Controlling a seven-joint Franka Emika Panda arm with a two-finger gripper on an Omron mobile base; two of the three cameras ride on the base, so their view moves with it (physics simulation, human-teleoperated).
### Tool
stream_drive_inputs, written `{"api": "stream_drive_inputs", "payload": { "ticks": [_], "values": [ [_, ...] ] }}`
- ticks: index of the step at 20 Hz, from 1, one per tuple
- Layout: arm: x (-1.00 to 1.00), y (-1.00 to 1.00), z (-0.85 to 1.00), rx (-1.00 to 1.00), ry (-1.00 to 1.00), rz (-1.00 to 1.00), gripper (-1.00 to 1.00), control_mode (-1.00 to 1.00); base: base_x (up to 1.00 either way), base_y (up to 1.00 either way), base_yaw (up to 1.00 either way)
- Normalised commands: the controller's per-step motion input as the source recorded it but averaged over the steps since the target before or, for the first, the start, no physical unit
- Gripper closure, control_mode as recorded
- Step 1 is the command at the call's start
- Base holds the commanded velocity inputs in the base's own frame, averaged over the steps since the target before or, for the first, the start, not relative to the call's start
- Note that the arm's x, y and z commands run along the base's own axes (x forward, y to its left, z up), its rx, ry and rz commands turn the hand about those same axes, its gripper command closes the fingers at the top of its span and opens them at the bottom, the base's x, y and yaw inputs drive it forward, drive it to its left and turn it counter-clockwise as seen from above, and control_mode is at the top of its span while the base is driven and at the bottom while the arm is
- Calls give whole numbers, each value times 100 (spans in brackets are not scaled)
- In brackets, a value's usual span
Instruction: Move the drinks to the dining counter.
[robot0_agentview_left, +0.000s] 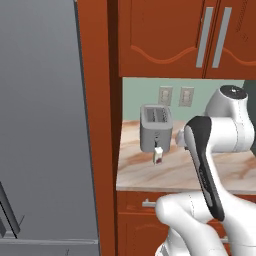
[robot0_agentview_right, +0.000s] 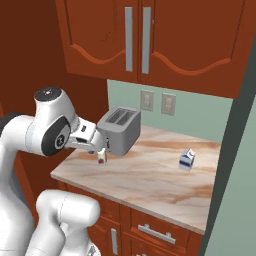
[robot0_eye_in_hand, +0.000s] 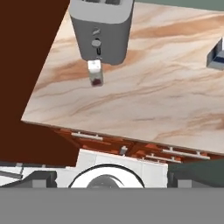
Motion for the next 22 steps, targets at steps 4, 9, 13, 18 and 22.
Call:
{"api": "stream_drive_inputs", "payload": {
  "ticks": [4, 9, 13, 18, 22],
  "values": [
    [21, 14, -35, 0, 9, 11, -100, -100, 0, 0, 0],
    [27, 9, -39, 0, 10, 11, -100, -100, 0, 0, 0],
    [40, 7, -34, 0, 10, 11, -100, -100, 0, 0, 0],
    [45, 8, -23, 0, 3, 12, -100, -100, 0, 0, 0],
    [46, 1, -30, 0, 0, 10, -100, -100, 0, 0, 0]
  ]
}}
